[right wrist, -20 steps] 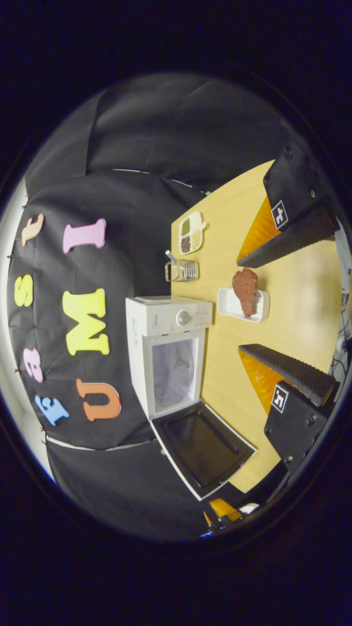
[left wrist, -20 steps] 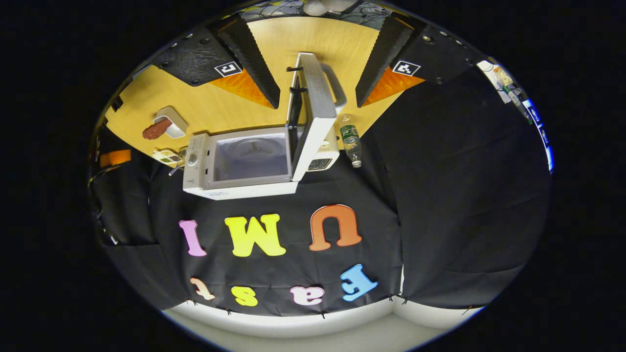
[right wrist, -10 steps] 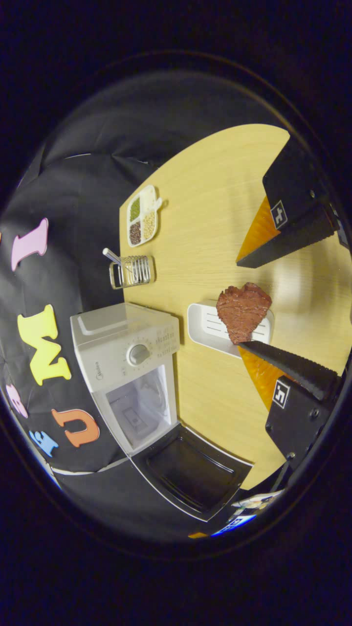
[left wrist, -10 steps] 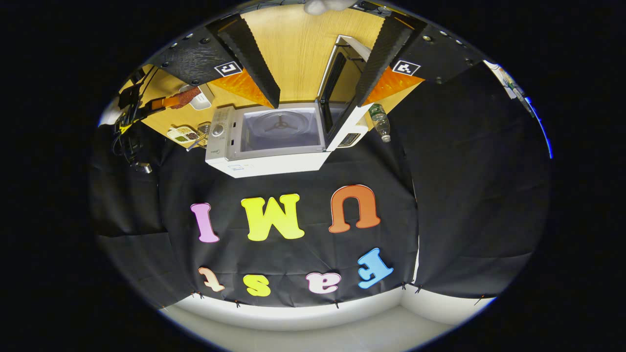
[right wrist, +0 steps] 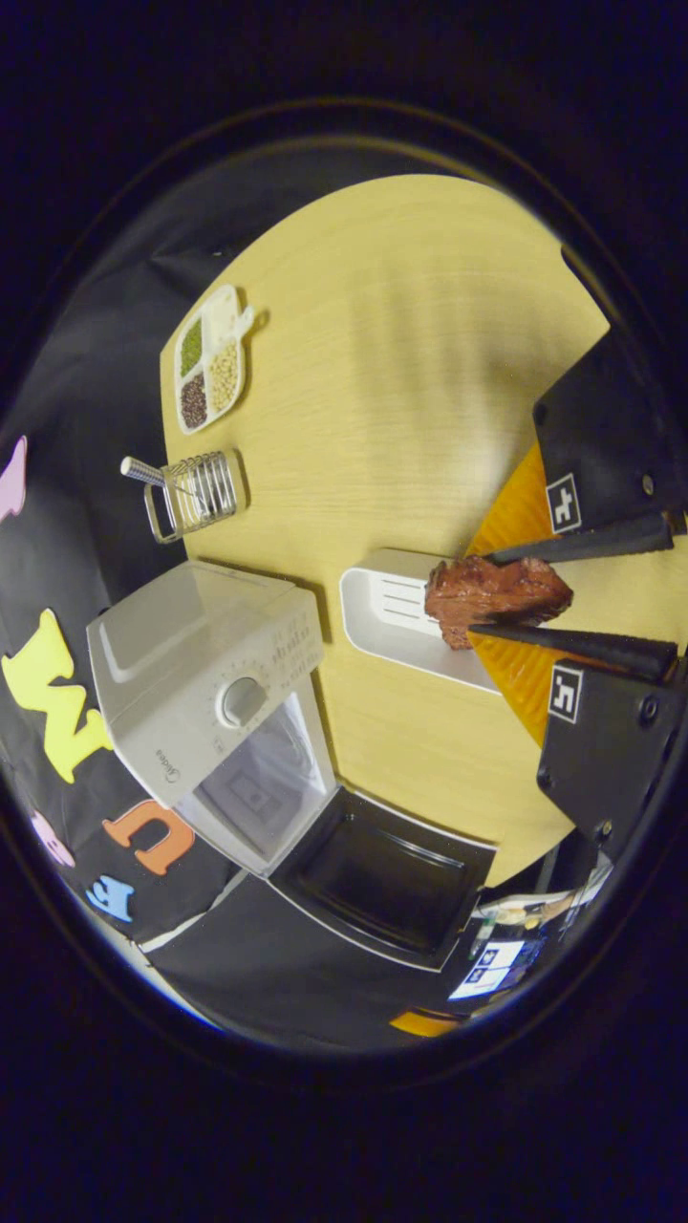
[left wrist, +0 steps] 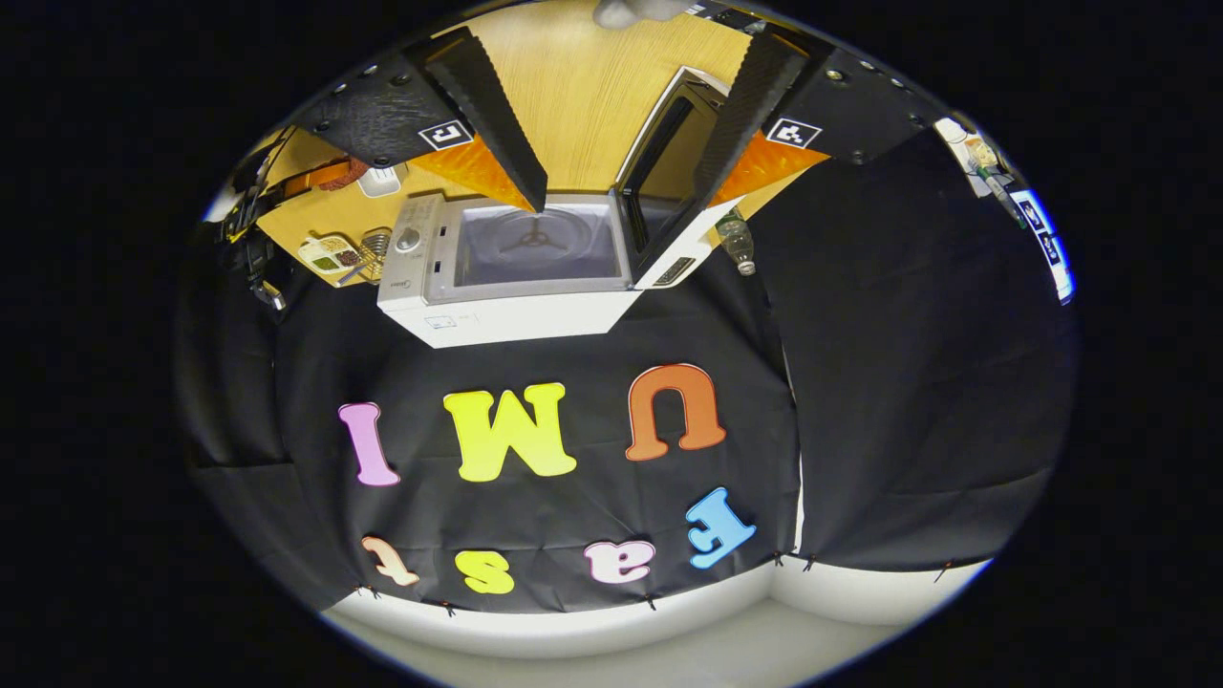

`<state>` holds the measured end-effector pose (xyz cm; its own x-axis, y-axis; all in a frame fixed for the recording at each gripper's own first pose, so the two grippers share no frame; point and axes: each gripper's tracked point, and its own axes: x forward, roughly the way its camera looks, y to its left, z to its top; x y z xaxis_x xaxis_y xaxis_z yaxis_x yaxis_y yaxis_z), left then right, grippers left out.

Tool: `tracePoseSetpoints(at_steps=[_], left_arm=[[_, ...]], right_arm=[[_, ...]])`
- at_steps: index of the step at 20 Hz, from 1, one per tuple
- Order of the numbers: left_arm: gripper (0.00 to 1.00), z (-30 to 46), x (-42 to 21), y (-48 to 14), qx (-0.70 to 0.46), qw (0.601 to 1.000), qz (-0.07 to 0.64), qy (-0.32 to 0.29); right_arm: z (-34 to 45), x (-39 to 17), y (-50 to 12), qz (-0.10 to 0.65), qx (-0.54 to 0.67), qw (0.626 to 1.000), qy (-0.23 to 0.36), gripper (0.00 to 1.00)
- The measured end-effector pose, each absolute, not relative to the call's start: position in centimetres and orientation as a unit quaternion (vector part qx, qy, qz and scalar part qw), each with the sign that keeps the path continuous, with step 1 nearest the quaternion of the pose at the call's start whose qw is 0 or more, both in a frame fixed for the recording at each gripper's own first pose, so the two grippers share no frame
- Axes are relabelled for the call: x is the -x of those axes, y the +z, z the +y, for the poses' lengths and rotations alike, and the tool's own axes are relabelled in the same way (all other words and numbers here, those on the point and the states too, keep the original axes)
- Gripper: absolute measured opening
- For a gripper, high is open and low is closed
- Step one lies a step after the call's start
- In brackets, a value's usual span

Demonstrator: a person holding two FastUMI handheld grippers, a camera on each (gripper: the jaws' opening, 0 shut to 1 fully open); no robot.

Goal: Open the microwave oven with the left hand, put the food in, and close the microwave oven.

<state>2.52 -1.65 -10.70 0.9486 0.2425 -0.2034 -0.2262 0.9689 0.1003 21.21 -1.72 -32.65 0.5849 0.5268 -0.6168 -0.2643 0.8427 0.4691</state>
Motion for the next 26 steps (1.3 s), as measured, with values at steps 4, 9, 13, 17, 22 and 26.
tracePoseSetpoints(at_steps=[4, 9, 13, 17, 22, 26], left_arm=[[0.95, -2.6, -2.2, -10.4, -0.045, 0.984, 0.110, 0.136], [0.95, -3.1, -1.9, -10.1, -0.034, 0.986, 0.100, 0.132], [0.95, -1.9, -1.5, -9.9, -0.027, 0.988, 0.094, 0.118], [0.95, 0.4, -1.1, -10.0, -0.026, 0.991, 0.094, 0.086], [0.95, 5.0, -0.1, -10.8, -0.032, 0.994, 0.094, 0.055], [0.96, 9.0, 0.4, -11.5, -0.058, 0.993, 0.092, 0.048]], right_arm=[[-1.2, -20.9, -30.7, 0.384, -0.168, 0.869, 0.261, 0.17], [0.5, -20.3, -24.9, 0.336, -0.127, 0.883, 0.301, 0.15], [3.8, -20.0, -19.5, 0.287, -0.132, 0.897, 0.309, 0.15], [9.1, -20.5, -17.2, 0.257, -0.195, 0.901, 0.290, 0.15], [16.0, -23.1, -17.6, 0.217, -0.292, 0.903, 0.230, 0.15], [21.1, -27.7, -18.2, 0.169, -0.374, 0.896, 0.168, 0.15]])
